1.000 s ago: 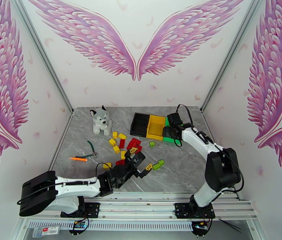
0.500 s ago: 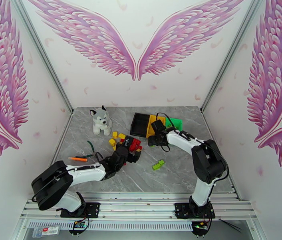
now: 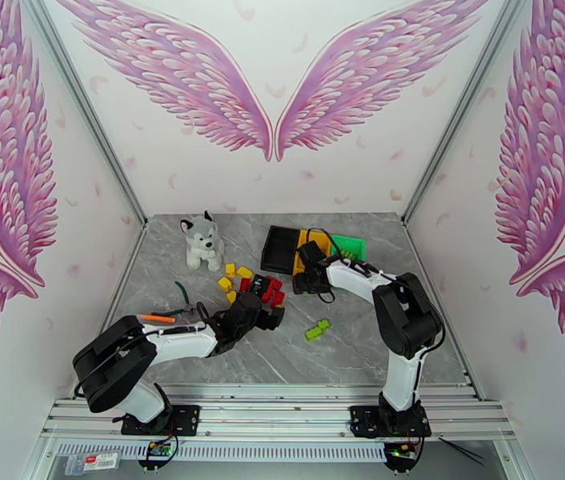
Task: Sort the legos into containers by color
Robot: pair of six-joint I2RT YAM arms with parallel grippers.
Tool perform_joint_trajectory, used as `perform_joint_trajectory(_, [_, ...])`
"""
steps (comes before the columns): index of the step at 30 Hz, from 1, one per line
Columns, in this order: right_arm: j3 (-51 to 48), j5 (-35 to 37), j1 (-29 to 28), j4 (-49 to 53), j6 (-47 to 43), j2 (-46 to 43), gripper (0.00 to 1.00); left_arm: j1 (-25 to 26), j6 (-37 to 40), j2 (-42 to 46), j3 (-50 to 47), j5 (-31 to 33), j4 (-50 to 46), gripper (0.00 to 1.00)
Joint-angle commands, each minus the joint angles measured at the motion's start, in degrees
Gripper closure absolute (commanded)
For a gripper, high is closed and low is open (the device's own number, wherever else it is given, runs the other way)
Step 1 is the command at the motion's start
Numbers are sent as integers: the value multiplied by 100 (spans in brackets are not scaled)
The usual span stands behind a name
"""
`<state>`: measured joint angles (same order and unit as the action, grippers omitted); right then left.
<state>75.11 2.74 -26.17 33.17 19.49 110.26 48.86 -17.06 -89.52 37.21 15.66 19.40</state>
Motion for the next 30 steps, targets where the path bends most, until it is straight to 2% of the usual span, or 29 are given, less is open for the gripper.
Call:
perform_joint_trajectory(1, [196,-38,-43,1,-35,139,40,-26,-9,11,172,-68,-46,1])
perform_joint_trajectory(6, [223,-7,-50,-11,-29,158,55,-2,77,98,130,-66,14,1])
perform_joint_trajectory(11, [202,-20,-41,36,-30,59,64,116,262,254,71,57,111,1])
perform_joint_trajectory(16, [-27,64,-37,-28,-24,-469,66,530,818,541,-42,477,362,1])
perform_joint_trajectory(21, [-473,483,158,-171,71,-1254,69,1296,1782,800,-184,1131,878,1])
perform_joint_trajectory(30, [-1303,1258,896,-730,367,-2522,68,2227,2878,1254,-732,1153,2182,1])
